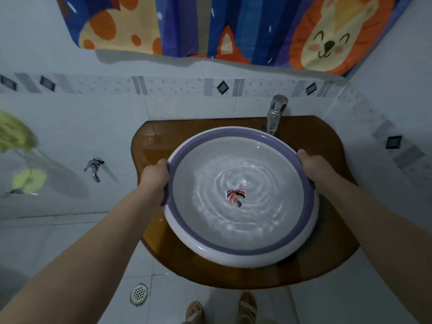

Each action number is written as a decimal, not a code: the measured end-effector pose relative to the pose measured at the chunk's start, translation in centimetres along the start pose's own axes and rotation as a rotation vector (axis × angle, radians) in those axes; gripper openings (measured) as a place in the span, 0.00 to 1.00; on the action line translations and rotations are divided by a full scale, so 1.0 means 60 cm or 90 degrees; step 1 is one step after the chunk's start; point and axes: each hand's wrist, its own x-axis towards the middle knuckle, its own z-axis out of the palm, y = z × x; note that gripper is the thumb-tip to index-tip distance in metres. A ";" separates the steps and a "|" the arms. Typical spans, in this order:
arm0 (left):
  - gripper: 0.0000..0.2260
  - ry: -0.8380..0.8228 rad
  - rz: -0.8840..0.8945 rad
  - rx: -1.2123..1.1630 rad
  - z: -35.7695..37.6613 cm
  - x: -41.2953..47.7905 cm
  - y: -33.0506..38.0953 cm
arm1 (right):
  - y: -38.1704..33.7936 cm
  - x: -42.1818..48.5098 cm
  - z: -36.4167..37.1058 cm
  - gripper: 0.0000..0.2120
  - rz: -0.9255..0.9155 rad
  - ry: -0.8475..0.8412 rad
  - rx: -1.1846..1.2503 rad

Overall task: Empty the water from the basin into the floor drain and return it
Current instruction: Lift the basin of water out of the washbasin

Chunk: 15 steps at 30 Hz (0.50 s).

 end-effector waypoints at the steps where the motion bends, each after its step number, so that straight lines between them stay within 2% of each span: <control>1: 0.18 0.006 0.008 0.006 -0.008 -0.002 0.003 | -0.008 -0.010 -0.001 0.23 0.002 -0.002 0.000; 6: 0.19 0.043 0.038 0.014 -0.063 -0.011 0.008 | -0.047 -0.063 0.008 0.21 -0.064 -0.024 -0.003; 10: 0.17 0.064 0.026 -0.030 -0.117 -0.010 -0.006 | -0.081 -0.087 0.029 0.16 -0.213 -0.086 0.007; 13: 0.14 0.096 -0.004 -0.094 -0.163 -0.015 -0.032 | -0.110 -0.103 0.064 0.13 -0.251 -0.129 0.022; 15: 0.14 0.119 0.003 -0.083 -0.188 -0.022 -0.050 | -0.126 -0.110 0.090 0.16 -0.252 -0.132 0.019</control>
